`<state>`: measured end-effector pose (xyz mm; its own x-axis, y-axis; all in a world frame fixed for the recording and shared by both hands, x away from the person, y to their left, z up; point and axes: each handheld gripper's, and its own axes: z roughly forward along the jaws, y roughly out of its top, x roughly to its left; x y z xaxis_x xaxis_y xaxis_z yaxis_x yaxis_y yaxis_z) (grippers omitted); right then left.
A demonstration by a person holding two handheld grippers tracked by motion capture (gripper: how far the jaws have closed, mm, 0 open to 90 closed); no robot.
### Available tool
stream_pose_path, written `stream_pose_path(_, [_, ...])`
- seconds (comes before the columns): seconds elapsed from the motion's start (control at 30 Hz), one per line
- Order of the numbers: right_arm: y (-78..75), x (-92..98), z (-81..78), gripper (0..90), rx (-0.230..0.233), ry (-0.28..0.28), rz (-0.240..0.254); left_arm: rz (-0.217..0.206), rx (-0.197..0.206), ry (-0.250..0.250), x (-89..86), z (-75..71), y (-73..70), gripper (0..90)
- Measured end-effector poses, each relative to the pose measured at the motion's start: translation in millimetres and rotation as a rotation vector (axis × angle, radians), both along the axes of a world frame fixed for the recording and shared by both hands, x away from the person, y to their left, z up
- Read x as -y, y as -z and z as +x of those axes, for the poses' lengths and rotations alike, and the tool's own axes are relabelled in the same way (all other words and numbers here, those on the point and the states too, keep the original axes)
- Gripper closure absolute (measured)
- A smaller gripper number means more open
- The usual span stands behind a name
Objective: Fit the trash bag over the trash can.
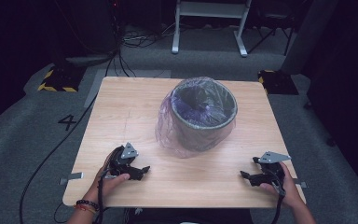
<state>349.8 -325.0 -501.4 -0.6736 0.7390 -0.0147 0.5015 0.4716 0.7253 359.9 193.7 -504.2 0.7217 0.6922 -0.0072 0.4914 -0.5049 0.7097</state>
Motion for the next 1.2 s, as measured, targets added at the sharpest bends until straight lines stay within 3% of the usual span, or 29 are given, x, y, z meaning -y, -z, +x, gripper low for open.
stream_pose_path(0.2, [2.2,8.3,-8.0,15.5,0.01,0.083,0.02,0.0,0.0,0.0,0.0,0.0,0.0,12.9])
stream_pose_path(1.2, [2.4,7.1,-6.1,12.3,0.003,0.093,0.018,0.0,-0.002,0.006,0.5,0.7,0.1,12.0])
